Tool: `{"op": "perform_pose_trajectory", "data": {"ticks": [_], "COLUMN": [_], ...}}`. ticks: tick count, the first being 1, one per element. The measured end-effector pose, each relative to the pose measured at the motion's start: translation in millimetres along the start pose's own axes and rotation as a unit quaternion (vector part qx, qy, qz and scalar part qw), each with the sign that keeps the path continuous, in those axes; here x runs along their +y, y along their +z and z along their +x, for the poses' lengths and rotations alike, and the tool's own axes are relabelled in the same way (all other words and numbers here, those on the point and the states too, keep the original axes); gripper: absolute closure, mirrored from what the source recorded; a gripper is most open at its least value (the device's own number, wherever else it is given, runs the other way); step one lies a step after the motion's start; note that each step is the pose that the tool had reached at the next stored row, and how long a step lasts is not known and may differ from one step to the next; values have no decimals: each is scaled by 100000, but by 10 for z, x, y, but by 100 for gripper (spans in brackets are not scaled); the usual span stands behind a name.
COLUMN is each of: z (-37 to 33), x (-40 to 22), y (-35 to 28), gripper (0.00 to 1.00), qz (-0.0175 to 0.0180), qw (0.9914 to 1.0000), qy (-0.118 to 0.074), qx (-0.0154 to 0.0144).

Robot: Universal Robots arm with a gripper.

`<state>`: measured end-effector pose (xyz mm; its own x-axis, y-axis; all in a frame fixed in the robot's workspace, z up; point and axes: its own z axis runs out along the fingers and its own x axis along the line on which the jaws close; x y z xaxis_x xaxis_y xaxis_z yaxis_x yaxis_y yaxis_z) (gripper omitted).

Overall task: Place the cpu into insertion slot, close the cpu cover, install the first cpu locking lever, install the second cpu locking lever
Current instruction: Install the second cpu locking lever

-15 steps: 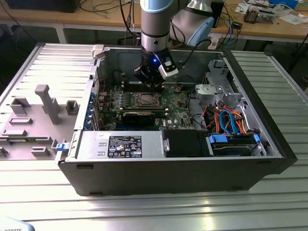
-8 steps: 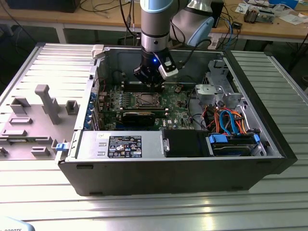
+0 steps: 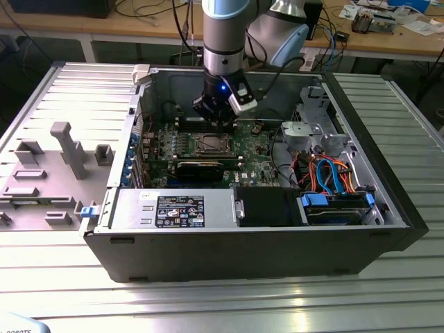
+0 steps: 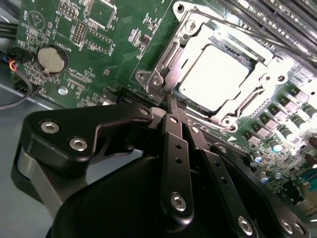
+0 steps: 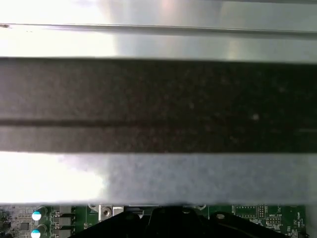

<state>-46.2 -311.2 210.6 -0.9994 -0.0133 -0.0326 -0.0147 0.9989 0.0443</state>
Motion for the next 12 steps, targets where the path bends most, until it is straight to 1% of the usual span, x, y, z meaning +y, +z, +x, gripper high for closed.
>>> {"op": "perform_pose_trajectory", "data": {"ticks": [5, 9, 12], "z": [1, 1, 1], "x": [-45, -61, -62], "y": [-2, -2, -3], "gripper": [89, 89, 89], "qz": [-3, -6, -1], "qw": [100000, 100000, 100000], "qy": [-2, -6, 5], "qx": [-2, -4, -1]}}
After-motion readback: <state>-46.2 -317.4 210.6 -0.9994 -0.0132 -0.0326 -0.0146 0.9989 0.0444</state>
